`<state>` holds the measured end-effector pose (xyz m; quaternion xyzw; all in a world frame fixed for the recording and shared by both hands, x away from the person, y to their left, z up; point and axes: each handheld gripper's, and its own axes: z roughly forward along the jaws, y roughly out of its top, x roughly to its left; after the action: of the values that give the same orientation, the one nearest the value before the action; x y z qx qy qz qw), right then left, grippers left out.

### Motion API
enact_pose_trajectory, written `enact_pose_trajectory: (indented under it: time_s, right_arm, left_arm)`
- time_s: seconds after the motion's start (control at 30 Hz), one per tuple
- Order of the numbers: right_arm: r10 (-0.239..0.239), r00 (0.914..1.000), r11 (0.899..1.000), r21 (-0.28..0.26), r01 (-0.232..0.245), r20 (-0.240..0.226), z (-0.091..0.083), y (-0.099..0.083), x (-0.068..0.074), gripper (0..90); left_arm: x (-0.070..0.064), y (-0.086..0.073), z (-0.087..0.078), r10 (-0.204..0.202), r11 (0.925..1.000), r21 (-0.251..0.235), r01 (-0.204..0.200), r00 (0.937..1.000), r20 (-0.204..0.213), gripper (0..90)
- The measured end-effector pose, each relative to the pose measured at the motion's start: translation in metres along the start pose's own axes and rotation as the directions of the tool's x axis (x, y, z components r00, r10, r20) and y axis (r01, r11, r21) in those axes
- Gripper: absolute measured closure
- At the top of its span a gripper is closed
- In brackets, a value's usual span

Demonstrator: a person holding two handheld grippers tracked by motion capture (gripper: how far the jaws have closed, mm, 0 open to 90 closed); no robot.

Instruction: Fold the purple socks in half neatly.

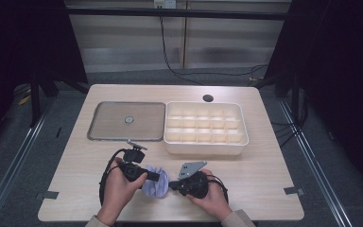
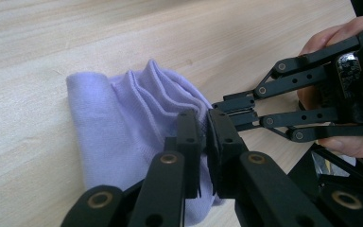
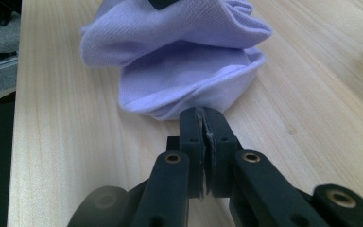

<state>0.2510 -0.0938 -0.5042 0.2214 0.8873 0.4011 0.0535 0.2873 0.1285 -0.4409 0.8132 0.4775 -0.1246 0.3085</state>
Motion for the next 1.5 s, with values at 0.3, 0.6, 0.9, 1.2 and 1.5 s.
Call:
enact_pose_trajectory:
  time_s: [0.3,0.6,0.9,1.2,1.5]
  right_arm:
    - [0.000,1.0000,1.000,0.000,0.000,0.000,0.000,0.000,0.000,87.3]
    - [-0.001,1.0000,1.000,0.001,0.001,-0.001,0.000,0.000,0.000,87.3]
    - [-0.001,1.0000,1.000,0.002,0.001,-0.001,0.000,0.000,0.000,87.3]
    - [-0.004,1.0000,1.000,-0.001,0.004,-0.006,0.000,0.000,0.000,87.3]
    - [-0.002,1.0000,1.000,-0.002,0.002,-0.009,0.001,0.000,0.001,87.4]
  left_arm:
    - [-0.002,-0.001,0.004,0.001,1.0000,0.003,-0.001,1.0000,-0.004,84.2]
    - [-0.003,-0.003,0.009,-0.012,0.9999,0.003,0.012,0.9999,-0.001,83.9]
    - [-0.001,-0.003,0.011,0.021,0.9994,0.027,-0.021,0.9998,-0.005,83.7]
    - [-0.002,-0.003,0.012,0.023,0.9994,0.026,-0.023,0.9997,-0.006,83.5]
    - [-0.003,-0.004,0.016,0.027,0.9991,0.034,-0.027,0.9996,-0.006,83.2]
